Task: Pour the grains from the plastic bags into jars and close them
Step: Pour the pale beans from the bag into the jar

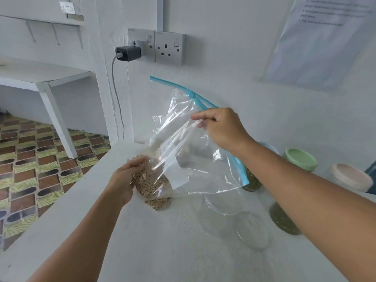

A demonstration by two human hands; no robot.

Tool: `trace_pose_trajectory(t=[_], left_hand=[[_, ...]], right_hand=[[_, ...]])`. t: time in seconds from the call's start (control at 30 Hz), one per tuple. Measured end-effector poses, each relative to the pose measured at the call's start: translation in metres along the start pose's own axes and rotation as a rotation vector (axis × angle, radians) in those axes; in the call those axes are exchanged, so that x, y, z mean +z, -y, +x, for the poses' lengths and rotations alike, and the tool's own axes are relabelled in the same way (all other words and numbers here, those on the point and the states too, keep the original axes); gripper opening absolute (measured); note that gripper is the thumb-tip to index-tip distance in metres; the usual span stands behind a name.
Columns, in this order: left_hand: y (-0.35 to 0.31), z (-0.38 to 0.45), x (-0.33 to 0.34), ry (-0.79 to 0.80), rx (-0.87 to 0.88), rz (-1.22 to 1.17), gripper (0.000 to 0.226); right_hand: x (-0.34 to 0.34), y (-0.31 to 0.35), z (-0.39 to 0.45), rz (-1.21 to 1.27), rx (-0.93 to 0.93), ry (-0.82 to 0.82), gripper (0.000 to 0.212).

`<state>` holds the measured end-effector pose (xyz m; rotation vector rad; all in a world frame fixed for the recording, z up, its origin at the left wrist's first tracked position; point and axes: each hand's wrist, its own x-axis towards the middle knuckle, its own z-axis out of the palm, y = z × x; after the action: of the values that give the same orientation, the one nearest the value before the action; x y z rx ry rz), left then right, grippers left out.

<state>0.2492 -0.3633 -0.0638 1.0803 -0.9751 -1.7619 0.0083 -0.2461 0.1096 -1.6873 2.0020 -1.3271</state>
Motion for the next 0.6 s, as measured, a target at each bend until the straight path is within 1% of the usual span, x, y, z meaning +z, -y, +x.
trace_pose_trajectory(t=[0.07, 0.13, 0.27, 0.33, 0.4, 0.5, 0.6], left_hand=[[0.001, -0.008, 0.000, -0.012, 0.049, -0.139, 0.026], [0.003, -0.012, 0.000, -0.012, 0.073, -0.209, 0.025], [-0.001, -0.014, 0.000, -0.027, 0.090, -0.162, 0.022], [-0.012, -0.014, 0.002, -0.046, 0.160, -0.146, 0.020], [-0.026, -0.013, 0.001, -0.057, 0.256, -0.141, 0.020], [-0.040, -0.010, -0.006, -0.025, 0.387, -0.094, 0.024], [-0.037, -0.014, -0.013, -0.032, 0.381, -0.055, 0.030]], right_hand=[[0.000, 0.002, 0.001, 0.009, -0.004, -0.003, 0.048], [0.002, 0.003, 0.000, 0.016, -0.013, 0.002, 0.048], [0.003, 0.008, -0.002, 0.027, -0.048, -0.022, 0.047], [-0.002, 0.013, 0.000, 0.035, -0.063, -0.059, 0.047], [-0.007, 0.015, 0.003, 0.101, -0.056, -0.089, 0.046], [-0.010, 0.012, 0.002, 0.203, -0.031, -0.094, 0.044], [-0.005, 0.005, -0.005, 0.215, -0.021, -0.062, 0.042]])
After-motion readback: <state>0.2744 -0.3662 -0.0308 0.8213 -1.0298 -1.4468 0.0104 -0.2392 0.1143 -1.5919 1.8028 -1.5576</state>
